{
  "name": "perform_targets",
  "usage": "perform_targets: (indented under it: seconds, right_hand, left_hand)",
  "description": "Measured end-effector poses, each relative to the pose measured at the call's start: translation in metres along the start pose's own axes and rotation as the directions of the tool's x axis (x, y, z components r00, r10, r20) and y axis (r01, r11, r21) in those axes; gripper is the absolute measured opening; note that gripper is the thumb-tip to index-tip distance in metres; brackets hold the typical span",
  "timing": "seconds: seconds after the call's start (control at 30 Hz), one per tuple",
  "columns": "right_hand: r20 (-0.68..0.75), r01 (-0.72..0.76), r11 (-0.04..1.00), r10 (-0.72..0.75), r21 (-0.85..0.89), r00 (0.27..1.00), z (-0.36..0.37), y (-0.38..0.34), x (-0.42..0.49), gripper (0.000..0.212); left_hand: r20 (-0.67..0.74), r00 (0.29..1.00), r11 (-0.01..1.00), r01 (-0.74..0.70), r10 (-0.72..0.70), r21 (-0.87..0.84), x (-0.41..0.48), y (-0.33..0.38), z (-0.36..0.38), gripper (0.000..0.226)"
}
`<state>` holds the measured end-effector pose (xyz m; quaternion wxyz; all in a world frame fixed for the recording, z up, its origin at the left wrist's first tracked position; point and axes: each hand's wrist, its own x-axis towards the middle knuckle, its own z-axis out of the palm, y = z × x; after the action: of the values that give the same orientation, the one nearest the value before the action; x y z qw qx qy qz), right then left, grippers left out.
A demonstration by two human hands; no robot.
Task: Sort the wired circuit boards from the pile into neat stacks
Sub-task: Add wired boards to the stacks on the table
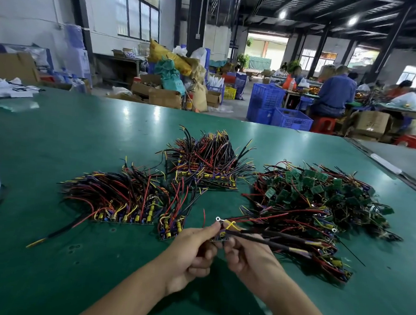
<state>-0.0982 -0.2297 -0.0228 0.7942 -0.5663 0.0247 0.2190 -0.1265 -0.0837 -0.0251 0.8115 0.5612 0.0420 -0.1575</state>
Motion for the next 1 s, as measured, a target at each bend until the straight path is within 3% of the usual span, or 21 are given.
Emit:
perform_targets:
  seconds: [0.1,0.23,0.33,0.5,0.73,0.87,1.0]
  right_hand:
    - [-0.001,-0.002,1.0,0.002,-0.029,1.0,0.002,0.003,0.0,0.031]
    - [0.084,0.033,0.996,-0.026,-0.085,0.996,0.002,-0.005,-0.003,0.019]
    - [0.094,0.033,0.999,-0.031,-0.02,0.995,0.002,-0.007,-0.005,0.014]
    - [0.048,0.016,0.998,-0.019,0.055,0.999,0.003,-0.007,-0.009,0.029]
    - [0.084,0.047,0.998,-0.049,0.029,0.995,0.005,-0.006,-0.009,0.012]
    - [0.052,0.042,0.999,-0.042,0.0,0.998,0.002,-0.006,-0.008,0.027]
    - [0.073,0.07,0.997,-0.067,-0.031,0.995,0.001,-0.006,-0.008,0.028]
  left_hand:
    - [-0.015,0.999,0.998,0.047,-0.047,-0.039,0.001,-0.001,0.004,0.031]
    - [0.006,0.997,0.997,0.075,-0.075,-0.023,-0.003,0.0,0.005,0.035]
    - [0.013,0.999,0.999,0.051,-0.051,-0.019,-0.006,0.0,0.008,0.04]
    - [-0.005,1.0,0.998,0.012,-0.012,-0.062,-0.007,-0.002,0.015,0.043]
    - [-0.003,0.999,0.998,-0.043,0.043,-0.053,-0.007,-0.008,0.017,0.045]
    - [0.031,0.997,0.996,-0.07,0.071,-0.05,-0.008,-0.011,0.018,0.043]
    - [0.043,0.993,0.993,-0.106,0.108,-0.042,-0.01,-0.011,0.019,0.044]
